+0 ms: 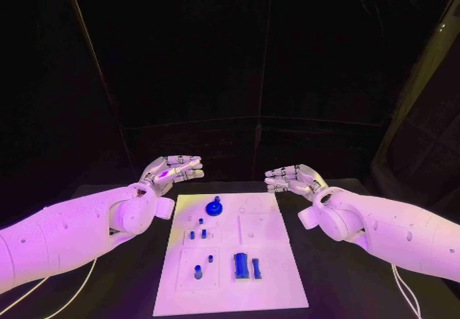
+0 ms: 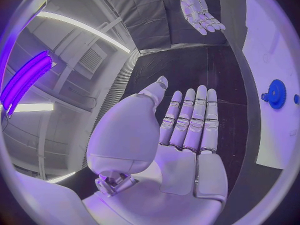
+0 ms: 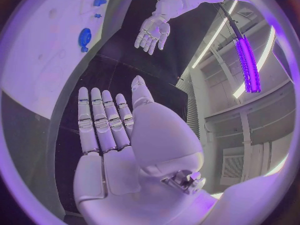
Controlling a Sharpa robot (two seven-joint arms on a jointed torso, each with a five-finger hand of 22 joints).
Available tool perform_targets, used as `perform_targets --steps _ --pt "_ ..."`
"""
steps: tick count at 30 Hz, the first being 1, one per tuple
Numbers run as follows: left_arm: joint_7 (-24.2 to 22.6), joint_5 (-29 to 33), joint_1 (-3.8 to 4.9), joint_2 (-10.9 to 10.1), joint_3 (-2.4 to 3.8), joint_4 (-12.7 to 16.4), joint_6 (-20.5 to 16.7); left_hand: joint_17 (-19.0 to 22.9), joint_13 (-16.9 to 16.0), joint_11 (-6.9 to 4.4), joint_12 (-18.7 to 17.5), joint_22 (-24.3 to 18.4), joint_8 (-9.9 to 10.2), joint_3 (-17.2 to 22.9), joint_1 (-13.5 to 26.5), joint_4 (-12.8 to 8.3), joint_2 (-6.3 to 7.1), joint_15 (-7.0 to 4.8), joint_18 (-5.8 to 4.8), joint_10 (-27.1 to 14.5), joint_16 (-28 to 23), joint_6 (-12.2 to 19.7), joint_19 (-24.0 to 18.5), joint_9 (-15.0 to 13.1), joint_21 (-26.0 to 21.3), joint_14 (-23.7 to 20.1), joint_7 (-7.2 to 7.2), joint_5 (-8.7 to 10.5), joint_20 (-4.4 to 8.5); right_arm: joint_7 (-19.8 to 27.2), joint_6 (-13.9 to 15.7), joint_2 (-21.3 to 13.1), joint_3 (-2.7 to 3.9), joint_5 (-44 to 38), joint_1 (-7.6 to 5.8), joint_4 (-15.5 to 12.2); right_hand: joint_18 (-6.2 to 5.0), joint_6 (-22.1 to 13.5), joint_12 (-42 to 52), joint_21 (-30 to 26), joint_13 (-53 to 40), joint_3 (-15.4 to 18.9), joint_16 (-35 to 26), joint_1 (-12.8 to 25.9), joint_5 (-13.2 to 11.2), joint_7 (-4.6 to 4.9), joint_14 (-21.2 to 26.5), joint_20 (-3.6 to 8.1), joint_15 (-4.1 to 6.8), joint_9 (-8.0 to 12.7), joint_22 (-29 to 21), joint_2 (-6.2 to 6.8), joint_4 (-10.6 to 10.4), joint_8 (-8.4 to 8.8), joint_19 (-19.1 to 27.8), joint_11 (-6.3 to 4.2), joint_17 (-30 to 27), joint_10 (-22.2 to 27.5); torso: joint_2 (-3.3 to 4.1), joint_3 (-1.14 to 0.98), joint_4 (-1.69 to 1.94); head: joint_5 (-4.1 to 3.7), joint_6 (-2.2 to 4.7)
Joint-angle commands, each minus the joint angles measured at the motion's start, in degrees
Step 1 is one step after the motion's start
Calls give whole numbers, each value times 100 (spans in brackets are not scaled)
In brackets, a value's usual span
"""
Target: Assemble the parts on the task board
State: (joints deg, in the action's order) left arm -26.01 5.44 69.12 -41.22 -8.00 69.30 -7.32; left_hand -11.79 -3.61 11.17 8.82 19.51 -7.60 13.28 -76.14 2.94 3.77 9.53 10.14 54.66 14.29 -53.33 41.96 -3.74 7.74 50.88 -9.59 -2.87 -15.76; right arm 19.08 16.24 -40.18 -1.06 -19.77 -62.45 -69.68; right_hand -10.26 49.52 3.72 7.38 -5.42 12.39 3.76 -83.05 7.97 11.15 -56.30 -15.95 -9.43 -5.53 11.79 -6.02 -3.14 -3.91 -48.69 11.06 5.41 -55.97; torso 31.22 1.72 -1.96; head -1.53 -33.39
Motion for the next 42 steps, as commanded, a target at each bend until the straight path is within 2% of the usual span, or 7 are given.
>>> perform_targets --steps 1,3,4,21,22,23,42 --pt "-300 117 -23 85 6 -125 -259 146 1 2 -110 -146 93 -86 -18 0 -86 0 34 11 -215 -18 -60 1 -107 36 39 -1 -53 632 -343 165 8 677 -16 248 -25 -58 -16 -144 118 1 -23 109 -7 4 -63 3 -10 66 -133 -2 86 37 -77 15 -117 2 -88 -19 11 8 145" --pt "-310 120 -42 128 7 -184 -305 190 0 2 -139 -191 125 -110 -32 -2 -102 4 38 44 -275 -35 -44 1 -123 84 20 7 -56 668 -396 250 9 705 -17 349 -29 -49 -16 -215 166 -9 -16 134 11 16 -148 9 1 103 -205 -25 151 36 -134 9 -158 -15 -101 -29 14 7 170" --pt "-63 29 -34 94 -1 -125 -86 475 361 -336 -340 -708 294 -453 2263 -294 -377 -279 -304 -1639 -603 1600 -1289 374 -301 -1502 288 287 443 225 -97 183 5 266 -1 262 308 -1499 -372 -738 543 -374 -376 2548 -239 -321 1628 484 282 553 -470 175 314 391 1396 -332 -541 1679 -48 -9 3 6 104" --pt "-219 -254 -460 -124 395 958 -1862 1179 361 -703 -882 -1299 760 -862 4783 -294 -377 -953 -518 -3431 -1001 3347 -2658 374 -774 -3177 959 287 973 741 1661 -203 67 1309 139 -1133 530 -3118 -372 -738 543 -776 -376 5251 -797 -689 3467 1004 943 553 -1179 602 314 391 2997 -691 -541 3503 -4 -172 196 153 -98" --pt "-242 -298 -525 -157 455 1123 -2133 1179 361 -1117 -882 -1342 760 -892 4966 -294 -377 -953 -581 -3561 -1429 3478 -2758 374 -774 -3300 959 287 1012 808 1891 -254 75 1445 157 -1316 575 -3227 -372 -738 543 -799 -376 5433 -797 -714 3598 1037 943 553 -1179 602 314 391 3110 -1106 -541 3627 -4 -172 196 153 -98" --pt "-259 -327 -570 -180 497 1237 -2320 1179 361 -1117 -882 -1365 760 -908 5068 -294 -377 -953 -581 -3634 -1429 3550 -2814 374 -774 -3371 959 287 1032 850 2033 -285 80 1529 169 -1429 593 -3285 -372 -738 543 -808 -376 5530 -797 -1115 3668 1057 943 553 -1179 602 314 391 3169 -1106 -541 3694 -4 -172 196 153 -98" --pt "-378 -544 -896 -347 800 2066 -3680 1179 361 -1117 -882 -1951 760 -1328 6443 -294 -377 -953 -1014 -4627 -1429 4512 -3553 374 -774 -4296 959 287 1576 1071 2787 -451 106 1977 229 -2028 1026 -4185 -372 -738 543 -1239 -376 7029 -797 -1115 4731 1595 943 553 -1179 602 314 391 4077 -1106 -541 4721 -4 -172 196 153 -98"
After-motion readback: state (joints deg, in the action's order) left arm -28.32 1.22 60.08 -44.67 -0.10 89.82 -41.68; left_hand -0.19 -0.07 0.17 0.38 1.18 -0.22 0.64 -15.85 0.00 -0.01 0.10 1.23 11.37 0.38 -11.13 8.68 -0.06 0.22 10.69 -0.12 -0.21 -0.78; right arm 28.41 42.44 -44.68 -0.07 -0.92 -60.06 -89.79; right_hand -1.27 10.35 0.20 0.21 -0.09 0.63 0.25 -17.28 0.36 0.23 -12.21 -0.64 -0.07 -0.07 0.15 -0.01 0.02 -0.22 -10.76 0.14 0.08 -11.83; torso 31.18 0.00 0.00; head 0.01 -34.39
